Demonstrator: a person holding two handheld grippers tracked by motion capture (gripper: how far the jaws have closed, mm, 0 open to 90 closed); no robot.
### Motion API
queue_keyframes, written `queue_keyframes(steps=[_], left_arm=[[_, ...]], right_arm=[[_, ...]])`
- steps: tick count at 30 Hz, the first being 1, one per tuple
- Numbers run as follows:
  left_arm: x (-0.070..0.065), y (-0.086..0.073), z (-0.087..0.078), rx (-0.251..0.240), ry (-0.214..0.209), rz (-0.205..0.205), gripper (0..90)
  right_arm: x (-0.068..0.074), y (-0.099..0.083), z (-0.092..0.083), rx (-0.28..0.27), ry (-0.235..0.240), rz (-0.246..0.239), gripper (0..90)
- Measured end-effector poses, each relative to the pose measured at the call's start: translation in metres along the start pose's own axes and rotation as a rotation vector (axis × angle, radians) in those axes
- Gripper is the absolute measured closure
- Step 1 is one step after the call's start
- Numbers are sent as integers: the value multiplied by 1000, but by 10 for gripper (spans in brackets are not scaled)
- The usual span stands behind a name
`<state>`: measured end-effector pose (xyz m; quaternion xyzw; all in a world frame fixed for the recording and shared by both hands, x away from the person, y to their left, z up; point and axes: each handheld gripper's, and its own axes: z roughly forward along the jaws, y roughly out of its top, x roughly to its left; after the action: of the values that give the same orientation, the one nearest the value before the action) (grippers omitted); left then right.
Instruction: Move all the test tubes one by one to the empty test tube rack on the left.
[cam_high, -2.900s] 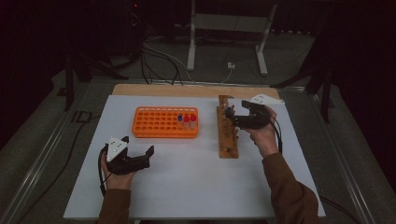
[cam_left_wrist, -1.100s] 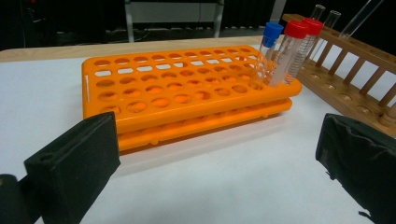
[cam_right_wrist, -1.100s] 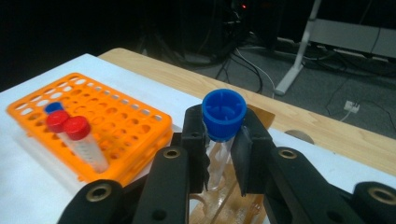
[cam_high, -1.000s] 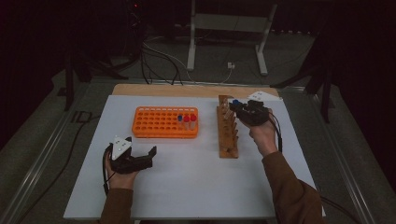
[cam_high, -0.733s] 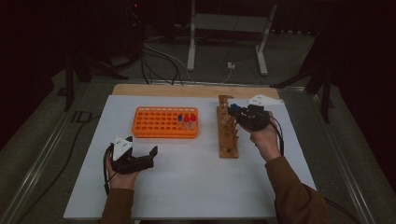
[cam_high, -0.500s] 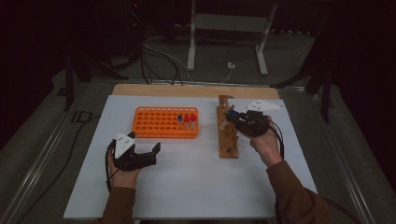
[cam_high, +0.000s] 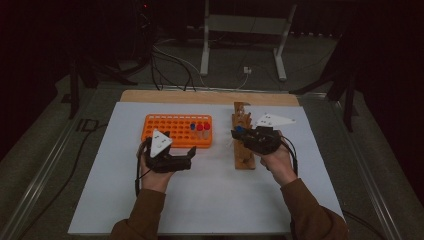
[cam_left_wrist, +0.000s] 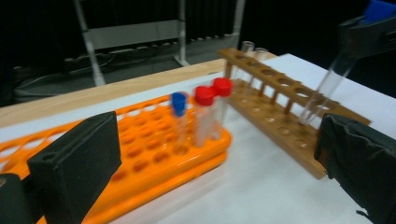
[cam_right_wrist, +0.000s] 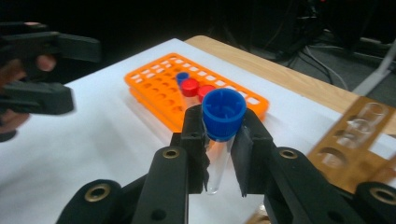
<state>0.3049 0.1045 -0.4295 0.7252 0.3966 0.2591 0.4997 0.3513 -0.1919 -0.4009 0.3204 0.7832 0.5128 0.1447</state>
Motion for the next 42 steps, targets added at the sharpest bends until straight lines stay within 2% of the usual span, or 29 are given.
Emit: queue_keyframes(steps=[4,6,9,14,17,22,28,34,37,42], left_arm=[[-14,5,15,21,-46,30,11],[-23,6,21,22,-50,60,14],[-34,8,29,18,-59,93,65],[-49,10,40,7,-67,121,169],[-55,9,45,6,-67,144,285],[-57,7,50,18,-81,166,456],[-57,8,51,7,-115,164,613],[-58,9,50,3,-147,167,691],[-57,8,50,4,-149,166,744],[-56,8,50,2,-155,169,769]], right_arm=[[6,1,3,-8,24,7,762],[8,2,5,-6,32,2,762],[11,2,9,-2,46,9,762],[15,3,14,0,60,19,762],[17,3,16,-1,70,24,761],[16,3,18,-7,93,49,761],[18,2,19,-1,103,46,761],[19,1,21,3,109,46,761],[19,1,22,4,113,47,762],[19,2,21,-1,116,40,741]])
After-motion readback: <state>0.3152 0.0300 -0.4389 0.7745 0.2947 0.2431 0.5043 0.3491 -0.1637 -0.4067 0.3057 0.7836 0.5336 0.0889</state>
